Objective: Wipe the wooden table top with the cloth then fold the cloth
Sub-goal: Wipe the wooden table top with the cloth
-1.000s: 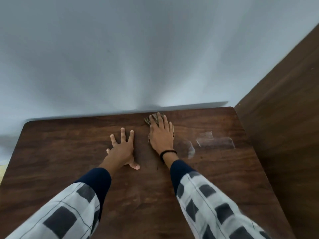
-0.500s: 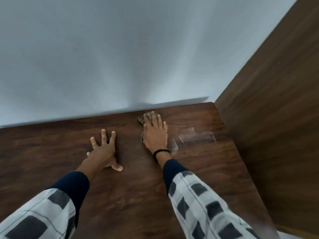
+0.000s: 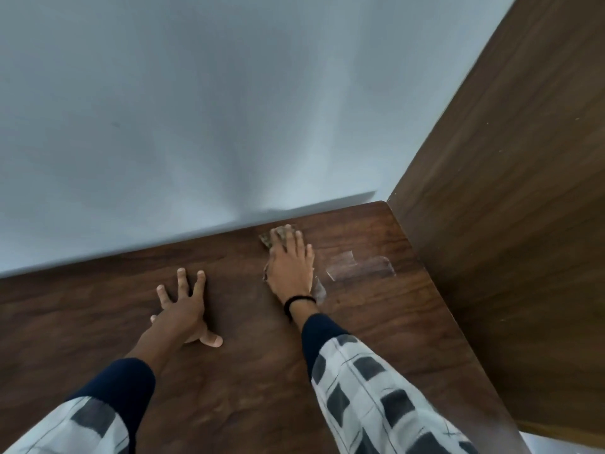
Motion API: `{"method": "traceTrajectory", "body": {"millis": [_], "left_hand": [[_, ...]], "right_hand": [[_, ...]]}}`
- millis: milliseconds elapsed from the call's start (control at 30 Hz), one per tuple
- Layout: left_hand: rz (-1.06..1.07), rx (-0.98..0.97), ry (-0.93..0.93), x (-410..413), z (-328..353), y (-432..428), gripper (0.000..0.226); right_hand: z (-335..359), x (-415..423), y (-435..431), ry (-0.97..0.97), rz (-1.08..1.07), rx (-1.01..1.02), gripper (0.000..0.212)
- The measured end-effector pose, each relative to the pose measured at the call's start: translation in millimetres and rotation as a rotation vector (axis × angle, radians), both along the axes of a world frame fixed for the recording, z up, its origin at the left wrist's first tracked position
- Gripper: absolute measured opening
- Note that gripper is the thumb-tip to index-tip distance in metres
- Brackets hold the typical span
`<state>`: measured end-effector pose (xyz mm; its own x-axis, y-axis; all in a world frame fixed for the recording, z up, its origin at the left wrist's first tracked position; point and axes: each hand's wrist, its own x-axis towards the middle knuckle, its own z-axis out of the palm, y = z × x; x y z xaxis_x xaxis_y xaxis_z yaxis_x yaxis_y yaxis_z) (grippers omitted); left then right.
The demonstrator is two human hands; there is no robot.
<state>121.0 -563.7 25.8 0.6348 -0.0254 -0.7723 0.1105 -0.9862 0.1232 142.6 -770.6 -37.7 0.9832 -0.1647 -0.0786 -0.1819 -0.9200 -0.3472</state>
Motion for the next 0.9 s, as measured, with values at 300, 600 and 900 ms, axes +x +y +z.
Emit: {"method": "traceTrajectory", "body": {"millis": [300, 600, 900], "left_hand": [[-0.002, 0.002, 0.0, 1.3, 1.8, -0.1, 0.147], [-0.002, 0.005, -0.004, 3.0, -1.9, 0.9, 0.149], [-0.015, -0.004, -0.012, -0.1, -3.0, 2.5, 0.149]], "right_hand": [[-14.8, -49.7, 18.6, -0.075, 0.173, -0.033, 0.055], [-12.7, -95.6, 46.3, -0.038, -0.065, 0.001, 0.063], [-6.9, -82.4, 4.8, -0.02, -0.242, -0.024, 0.056]]}}
